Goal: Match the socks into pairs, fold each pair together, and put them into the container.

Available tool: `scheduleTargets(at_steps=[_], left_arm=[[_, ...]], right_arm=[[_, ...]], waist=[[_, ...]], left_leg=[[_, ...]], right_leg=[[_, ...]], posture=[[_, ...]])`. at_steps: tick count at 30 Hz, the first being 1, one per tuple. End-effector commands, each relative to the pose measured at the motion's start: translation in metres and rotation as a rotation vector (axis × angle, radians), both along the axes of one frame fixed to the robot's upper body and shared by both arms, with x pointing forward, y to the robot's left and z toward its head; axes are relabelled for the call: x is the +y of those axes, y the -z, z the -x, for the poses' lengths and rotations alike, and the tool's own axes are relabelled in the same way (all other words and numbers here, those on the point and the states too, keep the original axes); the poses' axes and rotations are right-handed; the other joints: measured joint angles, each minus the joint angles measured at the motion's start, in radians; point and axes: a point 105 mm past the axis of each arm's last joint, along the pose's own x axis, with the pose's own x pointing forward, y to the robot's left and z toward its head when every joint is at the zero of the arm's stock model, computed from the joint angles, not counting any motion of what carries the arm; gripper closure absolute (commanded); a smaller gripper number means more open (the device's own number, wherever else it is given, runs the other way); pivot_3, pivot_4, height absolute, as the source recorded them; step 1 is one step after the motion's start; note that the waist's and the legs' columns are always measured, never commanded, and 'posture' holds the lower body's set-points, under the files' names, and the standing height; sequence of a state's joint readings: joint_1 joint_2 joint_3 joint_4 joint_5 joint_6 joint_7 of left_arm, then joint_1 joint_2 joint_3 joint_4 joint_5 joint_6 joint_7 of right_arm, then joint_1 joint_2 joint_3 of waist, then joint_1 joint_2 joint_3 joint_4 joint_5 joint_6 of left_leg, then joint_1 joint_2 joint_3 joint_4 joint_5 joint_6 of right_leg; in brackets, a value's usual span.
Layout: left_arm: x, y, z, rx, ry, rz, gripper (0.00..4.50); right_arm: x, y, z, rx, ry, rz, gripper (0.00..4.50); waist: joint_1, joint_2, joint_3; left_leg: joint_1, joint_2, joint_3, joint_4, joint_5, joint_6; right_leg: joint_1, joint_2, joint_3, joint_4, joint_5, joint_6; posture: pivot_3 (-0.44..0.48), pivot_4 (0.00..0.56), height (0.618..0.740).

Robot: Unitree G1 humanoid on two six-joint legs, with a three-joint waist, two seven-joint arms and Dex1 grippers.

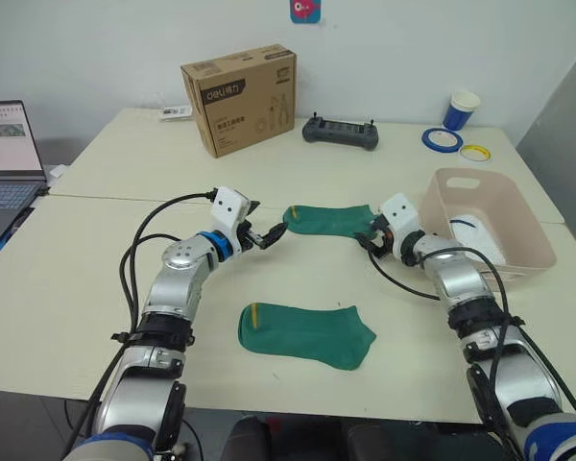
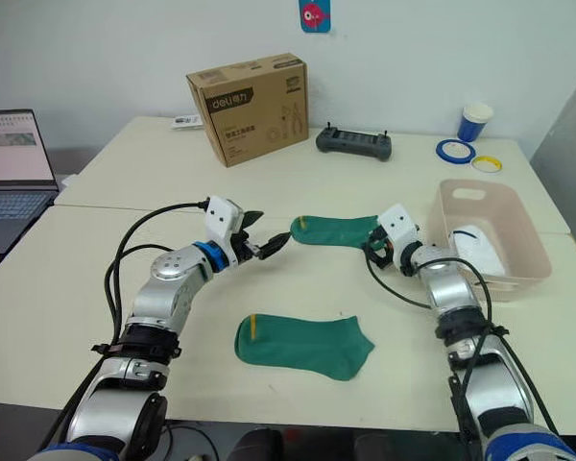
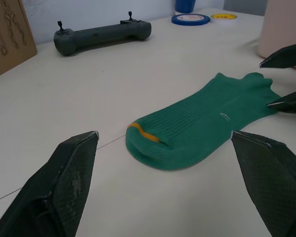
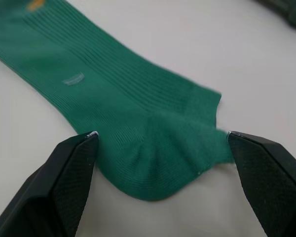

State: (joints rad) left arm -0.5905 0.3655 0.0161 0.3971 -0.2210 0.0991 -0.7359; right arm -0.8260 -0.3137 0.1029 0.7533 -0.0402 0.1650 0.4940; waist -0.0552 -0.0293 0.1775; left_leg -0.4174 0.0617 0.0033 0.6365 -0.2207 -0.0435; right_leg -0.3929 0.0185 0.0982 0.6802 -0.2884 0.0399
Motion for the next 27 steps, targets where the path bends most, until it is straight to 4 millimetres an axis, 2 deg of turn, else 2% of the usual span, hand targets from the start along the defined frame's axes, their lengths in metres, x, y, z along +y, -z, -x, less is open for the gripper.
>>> scheduleTargets(at_steps=[1, 5, 14, 15, 18, 21, 24, 27], left_arm=[[-0.008, -0.015, 0.014, -0.072, 0.067, 0.009, 0.03], [-0.004, -0.018, 0.021, -0.077, 0.056, 0.007, 0.0], [0.007, -0.012, 0.039, -0.04, 0.017, 0.022, 0.0], [0.007, -0.013, 0.04, -0.04, 0.019, 0.027, 0.0], [0.007, -0.016, 0.048, -0.028, 0.049, 0.041, 0.0], [0.015, -0.015, 0.053, -0.014, 0.042, 0.018, 0.0], [0.022, -0.015, 0.059, -0.002, 0.041, 0.004, 0.0], [0.025, -0.014, 0.07, 0.04, 0.083, -0.007, 0.0]], right_arm=[[0.001, 0.005, -0.006, 0.032, 0.019, 0.004, 0.03], [0.007, 0.01, -0.005, 0.074, 0.001, -0.043, 0.96], [0.018, 0.017, 0.005, 0.131, -0.057, -0.098, 4.24], [0.019, 0.017, 0.006, 0.132, -0.064, -0.099, 4.48], [0.025, 0.015, 0.012, 0.14, -0.107, -0.112, 4.48], [0.037, 0.01, 0.026, 0.157, -0.2, -0.133, 4.48], [0.045, 0.001, 0.042, 0.168, -0.276, -0.16, 4.48], [0.05, -0.009, 0.066, 0.217, -0.387, -0.185, 4.48]], waist=[[-0.002, 0.0, 0.0], [-0.002, 0.0, 0.0], [-0.004, 0.0, 0.0], [-0.004, 0.0, 0.0], [-0.004, 0.0, 0.0], [-0.003, 0.0, 0.0], [-0.006, 0.0, 0.0], [-0.003, 0.001, 0.0]], left_leg=[[0.0, 0.0, 0.0, 0.0, 0.0, 0.0], [0.001, 0.0, -0.001, 0.0, 0.0, 0.0], [0.002, -0.001, -0.002, 0.004, 0.0, 0.0], [0.002, -0.001, -0.002, 0.004, 0.0, 0.0], [0.002, -0.001, -0.002, 0.004, 0.0, 0.0], [0.002, 0.0, -0.002, 0.003, 0.0, 0.0], [0.002, 0.0, -0.003, 0.002, 0.0, 0.0], [0.002, 0.001, -0.003, 0.0, 0.0, 0.0]], right_leg=[[0.0, 0.0, 0.0, 0.0, 0.0, 0.0], [0.001, 0.0, -0.001, 0.001, 0.0, 0.0], [0.004, 0.0, -0.001, 0.002, 0.0, 0.0], [0.004, 0.0, -0.001, 0.002, 0.0, 0.0], [0.004, 0.0, -0.001, 0.002, 0.0, 0.0], [0.004, 0.0, -0.001, 0.002, 0.0, 0.0], [0.003, 0.001, -0.002, 0.002, 0.0, 0.0], [0.002, 0.001, -0.002, 0.001, 0.0, 0.0]], posture=[[0.0, 0.15, 0.74], [0.0, 0.15, 0.74], [0.0, 0.15, 0.74], [0.0, 0.15, 0.74], [0.0, 0.15, 0.74], [0.0, 0.15, 0.74], [0.0, 0.15, 0.74], [0.0, 0.15, 0.74]])
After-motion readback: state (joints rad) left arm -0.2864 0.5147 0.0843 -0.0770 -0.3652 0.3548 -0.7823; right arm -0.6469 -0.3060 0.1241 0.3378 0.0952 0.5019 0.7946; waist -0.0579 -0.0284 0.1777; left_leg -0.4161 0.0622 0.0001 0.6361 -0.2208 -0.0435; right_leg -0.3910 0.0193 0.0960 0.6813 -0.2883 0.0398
